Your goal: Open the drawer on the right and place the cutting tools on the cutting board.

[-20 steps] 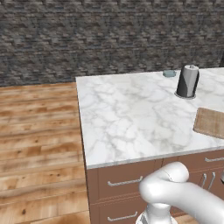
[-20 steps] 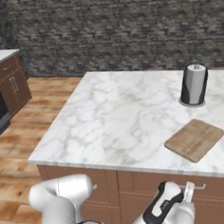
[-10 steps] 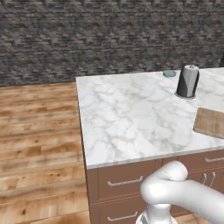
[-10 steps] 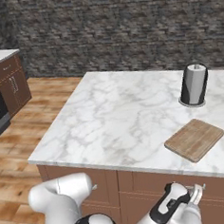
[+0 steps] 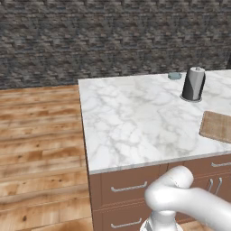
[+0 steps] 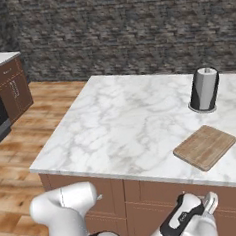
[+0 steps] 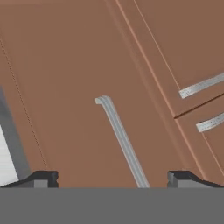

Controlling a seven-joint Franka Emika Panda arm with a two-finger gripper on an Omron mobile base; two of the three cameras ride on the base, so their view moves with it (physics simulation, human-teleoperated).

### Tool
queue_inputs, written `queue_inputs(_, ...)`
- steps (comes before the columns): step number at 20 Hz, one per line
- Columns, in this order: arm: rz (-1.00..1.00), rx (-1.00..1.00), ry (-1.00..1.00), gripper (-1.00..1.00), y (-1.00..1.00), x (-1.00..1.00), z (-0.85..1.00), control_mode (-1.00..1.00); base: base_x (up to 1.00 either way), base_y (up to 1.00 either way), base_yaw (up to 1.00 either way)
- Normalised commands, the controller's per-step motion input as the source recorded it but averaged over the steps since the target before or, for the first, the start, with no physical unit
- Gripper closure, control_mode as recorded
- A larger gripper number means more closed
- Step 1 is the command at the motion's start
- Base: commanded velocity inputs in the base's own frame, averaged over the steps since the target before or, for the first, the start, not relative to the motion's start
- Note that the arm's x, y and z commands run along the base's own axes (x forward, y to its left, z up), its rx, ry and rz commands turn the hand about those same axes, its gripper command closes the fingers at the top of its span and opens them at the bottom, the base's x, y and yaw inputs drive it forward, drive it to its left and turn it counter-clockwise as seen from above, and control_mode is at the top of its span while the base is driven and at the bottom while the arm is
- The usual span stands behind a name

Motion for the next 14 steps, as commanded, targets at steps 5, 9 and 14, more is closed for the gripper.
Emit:
queue_inputs(5,0.00,0.00,-0.13,-1.00,0.00,0.19,-0.03,-1.00,0.00,0.00,0.00)
queue_inputs(9,0.00,0.00,-0.10,-1.00,0.00,0.13,-0.06,-1.00,0.00,0.00,0.00)
queue_inputs(14,0.00,0.00,-0.03,-1.00,0.00,0.16,-0.12,-1.00,0.00,0.00,0.00)
